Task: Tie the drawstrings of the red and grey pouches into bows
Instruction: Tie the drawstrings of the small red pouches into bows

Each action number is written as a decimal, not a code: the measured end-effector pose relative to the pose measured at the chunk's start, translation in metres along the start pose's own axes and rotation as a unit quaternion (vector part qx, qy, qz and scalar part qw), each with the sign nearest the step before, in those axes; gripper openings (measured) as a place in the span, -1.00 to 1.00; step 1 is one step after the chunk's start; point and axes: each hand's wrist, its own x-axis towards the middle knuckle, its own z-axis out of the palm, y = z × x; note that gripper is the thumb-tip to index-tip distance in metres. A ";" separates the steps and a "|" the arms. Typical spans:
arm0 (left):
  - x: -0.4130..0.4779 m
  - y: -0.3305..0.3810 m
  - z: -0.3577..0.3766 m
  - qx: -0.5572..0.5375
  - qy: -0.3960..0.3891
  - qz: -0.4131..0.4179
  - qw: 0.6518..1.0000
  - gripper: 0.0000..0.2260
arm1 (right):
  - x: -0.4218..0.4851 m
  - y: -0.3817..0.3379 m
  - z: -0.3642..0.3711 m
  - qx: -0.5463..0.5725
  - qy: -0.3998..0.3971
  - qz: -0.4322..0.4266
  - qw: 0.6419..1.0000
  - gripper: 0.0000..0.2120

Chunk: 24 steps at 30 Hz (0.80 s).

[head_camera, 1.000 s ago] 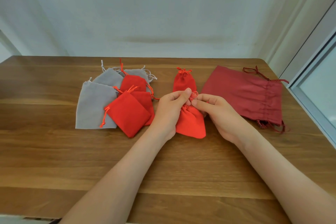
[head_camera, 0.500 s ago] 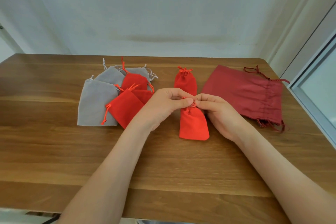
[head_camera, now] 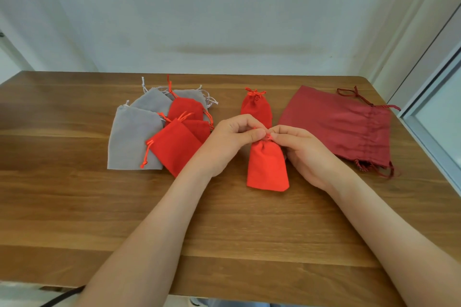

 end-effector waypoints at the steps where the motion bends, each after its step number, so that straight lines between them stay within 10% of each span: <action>1: 0.001 -0.001 0.000 -0.020 -0.005 -0.015 1.000 -0.84 | 0.000 0.000 0.001 -0.001 0.001 0.001 1.000 -0.87; 11: 0.005 0.000 0.004 0.224 0.051 0.034 0.973 -0.80 | 0.001 0.005 0.002 -0.046 0.024 -0.012 0.999 -0.89; 24: 0.013 -0.020 0.022 0.583 0.131 0.306 0.741 -0.84 | 0.004 0.004 0.004 -0.103 0.030 -0.006 0.994 -0.86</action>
